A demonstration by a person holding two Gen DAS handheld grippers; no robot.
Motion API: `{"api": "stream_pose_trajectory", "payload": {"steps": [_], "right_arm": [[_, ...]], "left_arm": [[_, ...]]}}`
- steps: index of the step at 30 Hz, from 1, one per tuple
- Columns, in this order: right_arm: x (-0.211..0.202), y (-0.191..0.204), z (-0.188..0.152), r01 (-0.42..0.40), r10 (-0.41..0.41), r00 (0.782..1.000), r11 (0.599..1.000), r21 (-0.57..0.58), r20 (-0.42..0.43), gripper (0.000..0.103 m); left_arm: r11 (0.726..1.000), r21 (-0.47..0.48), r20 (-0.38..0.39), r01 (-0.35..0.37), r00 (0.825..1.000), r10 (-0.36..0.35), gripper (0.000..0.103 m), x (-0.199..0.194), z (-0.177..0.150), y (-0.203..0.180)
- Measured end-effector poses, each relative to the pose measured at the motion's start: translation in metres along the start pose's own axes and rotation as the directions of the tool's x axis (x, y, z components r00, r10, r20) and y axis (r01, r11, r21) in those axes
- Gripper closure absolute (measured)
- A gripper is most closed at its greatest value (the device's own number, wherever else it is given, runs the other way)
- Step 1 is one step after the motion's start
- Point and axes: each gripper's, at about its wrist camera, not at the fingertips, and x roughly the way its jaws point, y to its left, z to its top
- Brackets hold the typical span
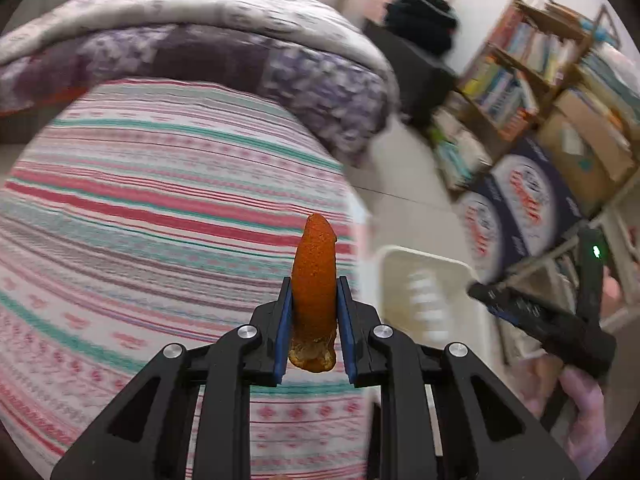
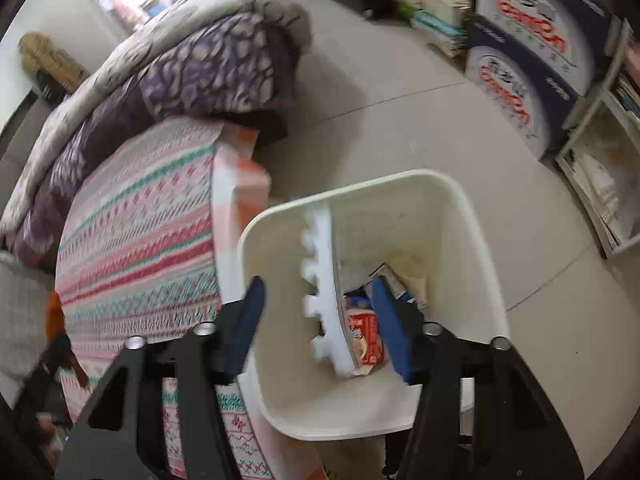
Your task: Collect trash
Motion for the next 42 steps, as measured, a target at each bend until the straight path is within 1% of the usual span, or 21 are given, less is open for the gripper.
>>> {"api": "stream_pose_trajectory", "payload": {"steps": [1, 3, 5, 7, 12, 13, 16, 19, 21, 23, 24, 25, 27, 28, 30, 32, 33, 36, 38, 40, 42], "right_arm": [[-0.005, -0.006, 0.003, -0.008, 0.008, 1.0, 1.0, 0.028, 0.016, 0.035], [-0.014, -0.018, 0.008, -0.019, 0.016, 0.999, 0.997, 0.073, 0.045, 0.029], [-0.022, -0.027, 0.013, -0.034, 0.026, 0.997, 0.993, 0.111, 0.075, 0.026], [-0.03, -0.036, 0.018, -0.058, 0.044, 0.994, 0.987, 0.151, 0.098, 0.02], [-0.041, -0.052, 0.026, -0.124, 0.095, 0.987, 0.965, 0.231, 0.132, 0.018], [-0.042, -0.053, 0.027, -0.131, 0.101, 0.986, 0.962, 0.241, 0.136, 0.018], [-0.048, -0.06, 0.031, -0.162, 0.121, 0.98, 0.947, 0.276, 0.159, 0.016], [-0.054, -0.06, 0.031, -0.156, 0.109, 0.978, 0.948, 0.278, 0.179, 0.013], [-0.055, -0.055, 0.029, -0.14, 0.096, 0.979, 0.957, 0.254, 0.179, 0.013], [-0.056, -0.044, 0.025, -0.108, 0.069, 0.98, 0.972, 0.207, 0.186, 0.012], [-0.056, -0.037, 0.023, -0.087, 0.053, 0.98, 0.98, 0.178, 0.191, 0.011], [-0.057, -0.029, 0.02, -0.066, 0.036, 0.979, 0.987, 0.145, 0.2, 0.01], [-0.06, -0.008, 0.011, -0.023, 0.01, 0.973, 0.998, 0.054, 0.232, 0.008], [-0.061, -0.001, 0.008, -0.01, 0.003, 0.97, 1.0, 0.027, 0.245, 0.007], [-0.066, 0.02, -0.006, 0.039, -0.02, 0.954, 0.997, -0.059, 0.3, 0.007], [-0.071, 0.037, -0.018, 0.075, -0.026, 0.934, 0.99, -0.123, 0.356, 0.007], [-0.073, 0.044, -0.023, 0.088, -0.024, 0.926, 0.984, -0.152, 0.376, 0.007], [-0.076, 0.07, -0.042, 0.127, -0.012, 0.903, 0.962, -0.24, 0.429, 0.007], [-0.077, 0.085, -0.052, 0.137, 0.004, 0.894, 0.95, -0.281, 0.448, 0.007], [-0.077, 0.094, -0.061, 0.131, 0.022, 0.887, 0.946, -0.297, 0.461, 0.007], [-0.075, 0.1, -0.068, 0.123, 0.031, 0.887, 0.946, -0.301, 0.461, 0.007]], "left_arm": [[0.999, 0.014, -0.011, 0.032, 0.999, -0.032, 0.082, 0.003, -0.002, -0.007], [0.996, 0.033, -0.034, 0.086, 0.996, -0.084, 0.082, 0.009, -0.006, -0.02], [0.989, 0.05, -0.063, 0.14, 0.989, -0.137, 0.082, 0.017, -0.01, -0.036], [0.983, 0.056, -0.09, 0.177, 0.981, -0.171, 0.082, 0.026, -0.013, -0.049], [0.974, 0.069, -0.148, 0.217, 0.968, -0.205, 0.081, 0.054, -0.016, -0.085], [0.971, 0.061, -0.164, 0.23, 0.962, -0.217, 0.079, 0.06, -0.015, -0.092], [0.967, 0.045, -0.187, 0.252, 0.953, -0.239, 0.059, 0.069, -0.014, -0.105], [0.967, 0.038, -0.194, 0.251, 0.951, -0.239, 0.055, 0.065, -0.014, -0.107], [0.971, 0.042, -0.2, 0.236, 0.954, -0.223, 0.055, 0.061, -0.015, -0.103], [0.98, 0.063, -0.179, 0.187, 0.969, -0.173, 0.054, 0.05, -0.015, -0.093], [0.986, 0.082, -0.154, 0.144, 0.98, -0.13, 0.052, 0.043, -0.015, -0.088], [0.991, 0.103, -0.121, 0.091, 0.99, -0.078, 0.047, 0.034, -0.017, -0.082], [0.992, 0.128, -0.05, -0.007, 0.999, 0.014, 0.04, 0.016, -0.02, -0.07], [0.99, 0.13, -0.009, -0.06, 0.998, 0.062, 0.037, 0.006, -0.022, -0.062], [0.981, 0.115, 0.06, -0.156, 0.987, 0.15, 0.033, -0.01, -0.027, -0.046], [0.965, 0.088, 0.134, -0.245, 0.963, 0.233, 0.024, -0.026, -0.032, -0.03], [0.951, 0.067, 0.184, -0.301, 0.941, 0.285, 0.023, -0.037, -0.036, -0.02], [0.92, 0.041, 0.258, -0.391, 0.893, 0.368, 0.02, -0.053, -0.041, -0.003], [0.903, 0.016, 0.299, -0.43, 0.864, 0.406, 0.015, -0.066, -0.043, 0.008], [0.895, -0.043, 0.338, -0.443, 0.837, 0.43, 0.014, -0.08, -0.043, 0.023], [0.894, -0.091, 0.356, -0.439, 0.824, 0.441, 0.014, -0.088, -0.041, 0.035]]}}
